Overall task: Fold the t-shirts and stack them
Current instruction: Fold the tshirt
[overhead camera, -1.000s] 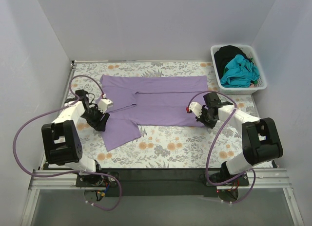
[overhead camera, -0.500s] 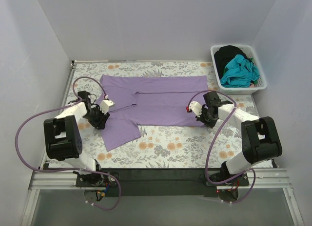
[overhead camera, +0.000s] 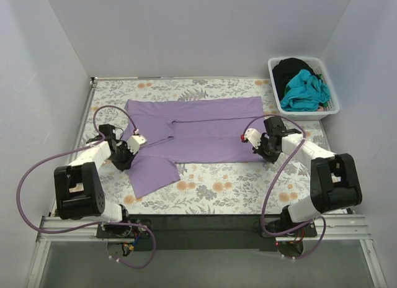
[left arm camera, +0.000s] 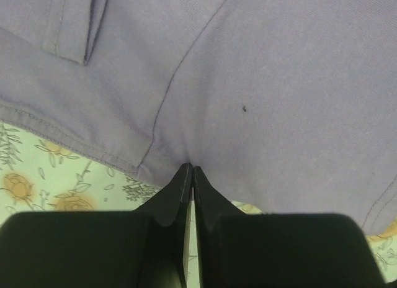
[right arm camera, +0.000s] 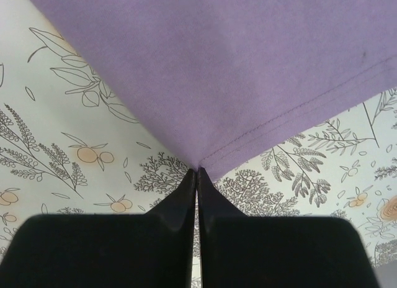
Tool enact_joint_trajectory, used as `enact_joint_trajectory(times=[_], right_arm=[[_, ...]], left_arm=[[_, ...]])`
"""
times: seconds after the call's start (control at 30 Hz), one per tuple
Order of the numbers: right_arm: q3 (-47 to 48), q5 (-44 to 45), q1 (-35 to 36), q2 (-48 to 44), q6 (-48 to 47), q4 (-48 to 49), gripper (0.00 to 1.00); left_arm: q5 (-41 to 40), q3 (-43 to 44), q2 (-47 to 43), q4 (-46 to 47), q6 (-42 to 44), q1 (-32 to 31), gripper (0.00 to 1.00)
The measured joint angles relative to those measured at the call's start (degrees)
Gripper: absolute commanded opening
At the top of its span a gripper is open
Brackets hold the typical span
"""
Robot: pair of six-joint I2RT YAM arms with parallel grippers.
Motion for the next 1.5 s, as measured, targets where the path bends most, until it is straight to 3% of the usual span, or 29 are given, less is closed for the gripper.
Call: enact_joint_trajectory(times=[0.27, 0.63, 1.03, 1.5], right_arm=[[0.0, -0.3, -1.0, -4.0, -0.6, -1.9, 0.01], [3.9, -1.4, -3.7, -7.9, -2.9, -4.7, 0.01], [12.4, -2.4, -6.4, -0.2, -3.1, -4.8, 0.01], [25.1, -2.8, -8.1, 11.5, -4.1, -5.9, 0.01]], left_arm=[[0.8, 1.3, -1.5, -8.5, -1.9, 0.1, 0.0], [5.6, 15.9, -4.7, -17.0, -6.1, 0.7, 0.0], [7.5, 22.1, 2.5, -17.4, -10.1, 1.3, 0.0], [9.7, 35.9, 13.8, -14.6, -17.5, 1.5, 0.0]])
